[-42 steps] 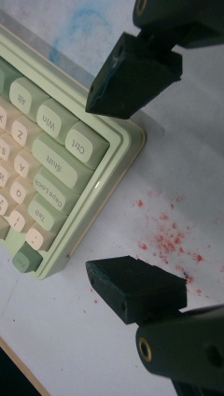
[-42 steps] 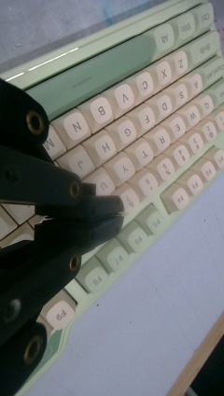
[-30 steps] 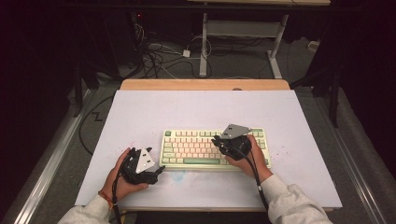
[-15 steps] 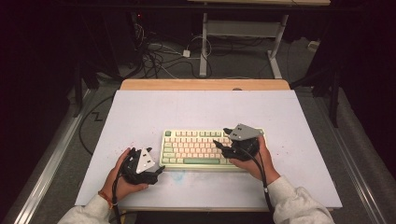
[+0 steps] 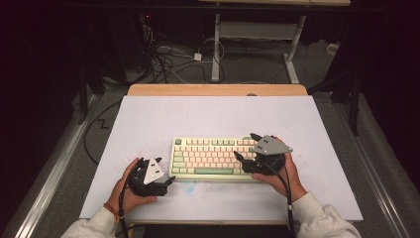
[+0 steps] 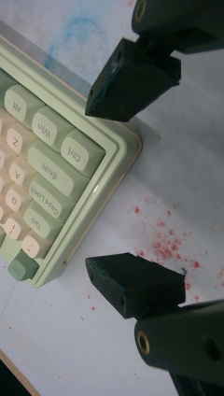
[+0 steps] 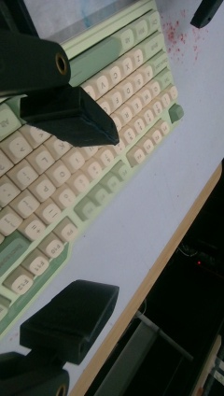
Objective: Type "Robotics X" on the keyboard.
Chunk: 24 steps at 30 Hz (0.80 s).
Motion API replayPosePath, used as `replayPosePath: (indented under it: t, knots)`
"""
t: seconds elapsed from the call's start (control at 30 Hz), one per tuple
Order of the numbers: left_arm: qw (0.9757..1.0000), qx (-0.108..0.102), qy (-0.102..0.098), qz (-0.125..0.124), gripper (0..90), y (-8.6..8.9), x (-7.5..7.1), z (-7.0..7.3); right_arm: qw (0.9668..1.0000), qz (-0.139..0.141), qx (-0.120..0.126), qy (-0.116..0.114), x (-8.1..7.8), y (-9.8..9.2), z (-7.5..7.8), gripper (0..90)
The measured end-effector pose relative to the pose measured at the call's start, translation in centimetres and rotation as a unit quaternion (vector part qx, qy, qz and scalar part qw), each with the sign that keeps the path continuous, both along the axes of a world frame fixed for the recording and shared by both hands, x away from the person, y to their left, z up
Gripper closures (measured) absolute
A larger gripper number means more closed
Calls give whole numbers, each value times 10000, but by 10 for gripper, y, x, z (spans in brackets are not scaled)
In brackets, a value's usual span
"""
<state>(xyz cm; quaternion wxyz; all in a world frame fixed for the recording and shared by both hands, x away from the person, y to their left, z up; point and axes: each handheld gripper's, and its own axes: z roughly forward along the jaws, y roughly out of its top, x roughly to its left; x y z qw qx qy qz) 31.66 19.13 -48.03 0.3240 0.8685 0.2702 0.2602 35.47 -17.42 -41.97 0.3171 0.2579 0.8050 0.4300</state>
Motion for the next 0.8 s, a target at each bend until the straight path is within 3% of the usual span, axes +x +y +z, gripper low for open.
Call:
replayPosePath:
  t: [0.27, 0.43, 0.77, 0.8]
  knots:
    - [10000, -72, -34, 25, 299, 2, 0, 4, 9998, -128, 61, -114, -11, -19, -2, 236]
    - [9999, -76, -40, 57, 383, 4, 1, 6, 9994, -269, -120, -180, -17, -27, -8, 236]
    - [9997, -146, 168, -45, 728, 8, 2, 11, 9993, -326, -155, -139, -33, -46, -21, 236]
    - [9999, -116, 113, -51, 753, 8, 2, 12, 9990, -379, -171, -156, -36, -47, -22, 239]
